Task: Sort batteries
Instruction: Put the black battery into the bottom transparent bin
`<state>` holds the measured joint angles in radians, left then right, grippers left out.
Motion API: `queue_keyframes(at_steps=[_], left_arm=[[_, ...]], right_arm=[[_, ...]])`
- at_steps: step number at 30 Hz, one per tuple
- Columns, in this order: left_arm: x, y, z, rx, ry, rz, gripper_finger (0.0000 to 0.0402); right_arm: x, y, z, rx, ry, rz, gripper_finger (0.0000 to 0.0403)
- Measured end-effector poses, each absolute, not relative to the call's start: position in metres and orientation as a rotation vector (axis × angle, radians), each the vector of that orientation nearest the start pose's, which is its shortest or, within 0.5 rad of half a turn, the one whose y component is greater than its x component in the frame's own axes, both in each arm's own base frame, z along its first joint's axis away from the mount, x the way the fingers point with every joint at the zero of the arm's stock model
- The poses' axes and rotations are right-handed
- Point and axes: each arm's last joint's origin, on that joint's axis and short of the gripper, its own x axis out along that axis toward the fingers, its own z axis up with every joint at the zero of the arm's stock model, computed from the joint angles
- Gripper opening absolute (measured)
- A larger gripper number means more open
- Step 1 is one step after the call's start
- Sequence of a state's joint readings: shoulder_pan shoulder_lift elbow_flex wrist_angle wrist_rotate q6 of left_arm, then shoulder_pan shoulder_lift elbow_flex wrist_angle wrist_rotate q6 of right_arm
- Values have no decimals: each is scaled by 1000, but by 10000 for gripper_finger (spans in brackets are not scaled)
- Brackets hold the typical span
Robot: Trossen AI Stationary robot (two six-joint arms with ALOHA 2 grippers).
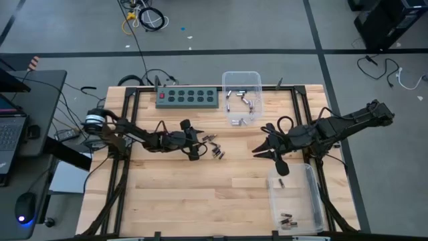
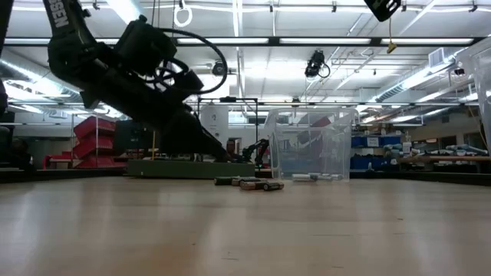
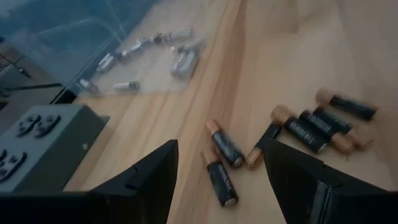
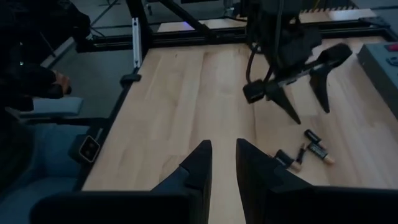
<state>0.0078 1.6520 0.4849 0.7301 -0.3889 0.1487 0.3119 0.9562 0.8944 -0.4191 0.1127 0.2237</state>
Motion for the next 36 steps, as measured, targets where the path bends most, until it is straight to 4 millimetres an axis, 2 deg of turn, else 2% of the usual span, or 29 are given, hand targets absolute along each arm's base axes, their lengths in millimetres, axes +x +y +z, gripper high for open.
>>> queue_keyframes(at_steps=[13,22,26,36], left_arm=[[284,23,84,196,530,361,237],[285,31,71,119,538,373,229],[284,31,70,111,547,371,188],[283,31,68,61,547,393,31]], right_arm=[[194,57,321,73,465,148,58],[197,58,320,54,466,148,55],[199,57,318,47,472,144,55],[214,62,310,-27,482,160,55]])
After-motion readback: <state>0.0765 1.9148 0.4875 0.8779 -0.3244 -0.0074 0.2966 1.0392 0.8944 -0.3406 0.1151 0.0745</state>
